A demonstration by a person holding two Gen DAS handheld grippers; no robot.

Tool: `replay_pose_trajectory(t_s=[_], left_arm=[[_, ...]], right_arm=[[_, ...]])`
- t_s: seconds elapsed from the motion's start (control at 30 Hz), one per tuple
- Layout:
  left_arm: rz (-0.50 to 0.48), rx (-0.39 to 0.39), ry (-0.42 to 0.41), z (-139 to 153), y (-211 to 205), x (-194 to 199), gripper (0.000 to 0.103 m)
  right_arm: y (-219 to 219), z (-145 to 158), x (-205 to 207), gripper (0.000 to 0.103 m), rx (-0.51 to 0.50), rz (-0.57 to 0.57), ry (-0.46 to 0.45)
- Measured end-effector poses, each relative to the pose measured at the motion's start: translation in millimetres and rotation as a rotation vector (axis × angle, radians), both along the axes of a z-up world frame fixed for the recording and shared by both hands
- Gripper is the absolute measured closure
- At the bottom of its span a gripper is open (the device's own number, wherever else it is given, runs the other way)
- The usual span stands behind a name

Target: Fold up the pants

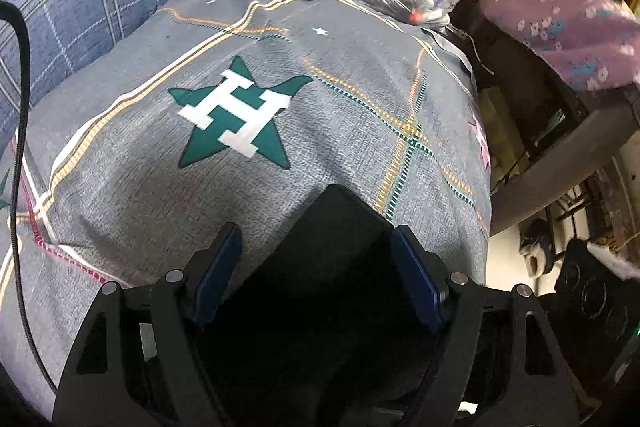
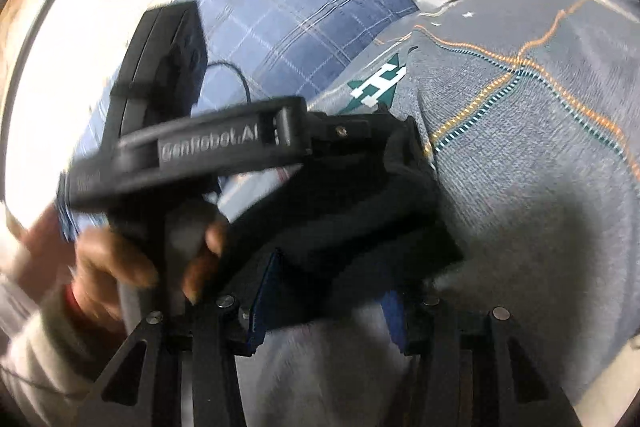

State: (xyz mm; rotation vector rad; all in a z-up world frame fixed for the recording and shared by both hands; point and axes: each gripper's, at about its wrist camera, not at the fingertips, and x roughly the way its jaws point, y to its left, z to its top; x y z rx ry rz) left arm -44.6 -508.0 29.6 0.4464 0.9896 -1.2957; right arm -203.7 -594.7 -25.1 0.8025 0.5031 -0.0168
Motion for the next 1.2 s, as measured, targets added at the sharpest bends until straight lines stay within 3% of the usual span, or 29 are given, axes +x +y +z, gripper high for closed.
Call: replay_pose_trajectory(t_s=[0.03, 0.07, 0.2, 0.23, 0.27, 0.33, 0.47, 0.5, 0.53, 0.57, 0.6, 0.63, 0.67, 0.77, 0.97, 1.1, 1.13, 1.2], left_arm=[[-0.005, 0.0, -0.018, 0.2, 0.2, -2.3, 0.029], [-0.007, -0.001, -0.022, 0.2, 0.5, -3.3, 0.03], [0.026, -0.003, 0.048, 0.4, 5.7, 2.9, 0.03], [0.027, -0.007, 0.054, 0.2, 6.5, 3.1, 0.03], [0.029, -0.009, 0.057, 0.7, 7.1, 2.9, 0.03], [0.021, 0.001, 0.059, 1.7, 6.3, 0.4, 0.03], [-0.005, 0.045, 0.042, 2.7, -2.1, -3.5, 0.03], [-0.012, 0.05, 0.038, 2.9, -5.2, -4.9, 0.03], [-0.023, 0.055, 0.027, 3.0, -8.7, -7.5, 0.03], [-0.033, 0.057, 0.012, 2.4, -10.5, -10.2, 0.031], [-0.046, 0.058, -0.012, 1.6, -13.0, -14.2, 0.036], [-0.062, 0.054, -0.037, 1.0, -14.8, -19.2, 0.052], [-0.073, 0.043, -0.043, 1.4, -15.1, -21.3, 0.067], [-0.055, 0.022, 0.023, 5.7, -10.3, -13.5, 0.088], [0.007, -0.11, 0.04, 65.2, 39.1, 6.4, 0.089], [0.162, -0.164, 0.036, 111.0, 109.4, 41.7, 0.089], [0.203, -0.167, 0.042, 115.4, 127.1, 50.8, 0.086], [0.309, -0.169, 0.028, 120.1, 169.0, 66.8, 0.068]], right_arm=[[-0.3, -0.5, 2.4, 0.073, 0.005, -0.004, 0.004], [0.0, -0.6, 4.0, 0.075, 0.014, -0.004, 0.011], [11.8, 13.3, -6.8, 0.075, -0.032, 0.046, 0.049], [14.9, 14.2, -7.3, 0.064, -0.044, 0.056, 0.073], [16.2, 13.1, -7.9, 0.046, -0.035, 0.062, 0.081], [15.1, 10.1, -10.4, 0.041, 0.004, 0.051, 0.05], [7.4, 5.2, -6.1, 0.041, 0.073, 0.039, 0.01], [5.4, 3.2, -4.8, 0.042, 0.075, 0.025, 0.0], [2.9, 1.4, -3.5, 0.056, 0.072, 0.005, 0.0], [-0.3, -2.6, -1.2, 0.076, 0.074, -0.02, 0.017], [-3.7, -6.9, -0.6, 0.084, 0.09, -0.035, 0.02], [-6.6, -9.5, -1.1, 0.09, 0.112, -0.036, 0.012], [-8.3, -10.4, -0.7, 0.091, 0.129, -0.036, 0.006], [-2.0, 4.3, -0.9, 0.092, 0.063, -0.022, -0.014], [30.7, 67.1, 5.5, 0.093, -0.105, 0.092, -0.12], [81.7, 108.0, 29.3, 0.093, -0.234, 0.231, -0.183], [95.4, 112.0, 36.4, 0.093, -0.256, 0.264, -0.186], [130.0, 113.1, 52.3, 0.093, -0.308, 0.335, -0.179]])
